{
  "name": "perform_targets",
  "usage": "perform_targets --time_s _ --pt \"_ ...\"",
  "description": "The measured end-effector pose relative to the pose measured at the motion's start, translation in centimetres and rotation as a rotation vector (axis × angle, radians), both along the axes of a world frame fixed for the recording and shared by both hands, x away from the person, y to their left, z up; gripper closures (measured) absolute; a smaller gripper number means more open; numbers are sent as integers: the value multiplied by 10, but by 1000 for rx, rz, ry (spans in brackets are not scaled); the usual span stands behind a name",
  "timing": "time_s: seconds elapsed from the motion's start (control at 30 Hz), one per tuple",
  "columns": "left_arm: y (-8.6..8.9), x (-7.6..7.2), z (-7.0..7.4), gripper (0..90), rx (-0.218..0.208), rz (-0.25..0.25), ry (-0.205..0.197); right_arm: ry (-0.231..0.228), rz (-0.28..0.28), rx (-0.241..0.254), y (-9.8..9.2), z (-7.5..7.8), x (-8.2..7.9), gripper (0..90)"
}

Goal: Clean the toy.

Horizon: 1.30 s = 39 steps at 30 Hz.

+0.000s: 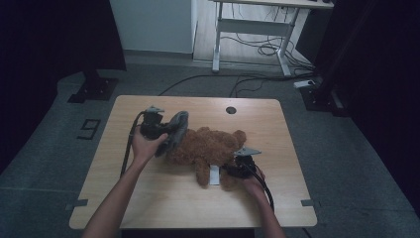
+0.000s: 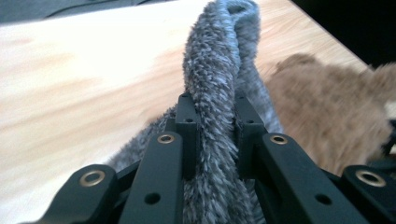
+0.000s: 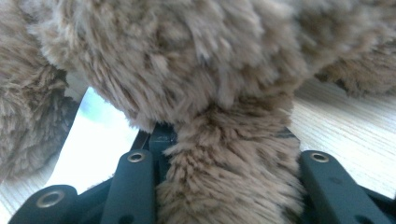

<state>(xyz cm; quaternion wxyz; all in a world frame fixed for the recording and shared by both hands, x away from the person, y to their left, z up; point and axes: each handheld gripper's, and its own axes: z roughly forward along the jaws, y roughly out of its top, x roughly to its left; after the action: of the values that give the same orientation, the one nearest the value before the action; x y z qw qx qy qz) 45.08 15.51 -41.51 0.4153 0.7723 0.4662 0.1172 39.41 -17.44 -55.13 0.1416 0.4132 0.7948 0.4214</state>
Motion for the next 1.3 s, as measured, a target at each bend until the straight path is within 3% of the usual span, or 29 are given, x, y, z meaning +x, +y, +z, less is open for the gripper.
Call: perform_targets --time_s 0.07,0.1,0.2,0.4,0.5,0.63,0.77,0.87,0.97,1.07,1.2,1.3 --pt "-17 5 1 761 20 -26 10 -1 -6 4 -1 -1 -1 569" --pt "-28 8 -3 761 50 -33 17 0 -10 2 -2 -1 -2 569" --pt "-39 8 -12 765 85 -33 16 -2 -12 2 -3 -1 -2 569" --pt "-36 -2 -25 775 116 -52 45 0 -24 1 -3 -1 -3 555" --pt "-34 -16 -32 779 129 -62 31 10 -47 2 -3 -1 -3 516" --pt "-32 -31 -38 783 126 -67 2 25 -71 14 -6 -1 -7 382" --pt "-28 -42 -42 785 84 -76 -10 20 -52 54 -20 2 -18 283" --pt "-29 -53 -44 785 87 -78 -45 -2 -45 106 -36 12 -28 237" --pt "-30 -65 -48 786 102 -79 -88 -46 -46 187 -53 29 -38 204" --pt "-26 -71 -50 786 78 -79 -94 -95 -63 245 -60 47 -42 187" --pt "-23 -74 -51 786 49 -81 -84 -129 -67 261 -54 67 -34 183" --pt "-24 -77 -52 786 49 -79 -91 -128 -65 229 -40 79 -17 179"
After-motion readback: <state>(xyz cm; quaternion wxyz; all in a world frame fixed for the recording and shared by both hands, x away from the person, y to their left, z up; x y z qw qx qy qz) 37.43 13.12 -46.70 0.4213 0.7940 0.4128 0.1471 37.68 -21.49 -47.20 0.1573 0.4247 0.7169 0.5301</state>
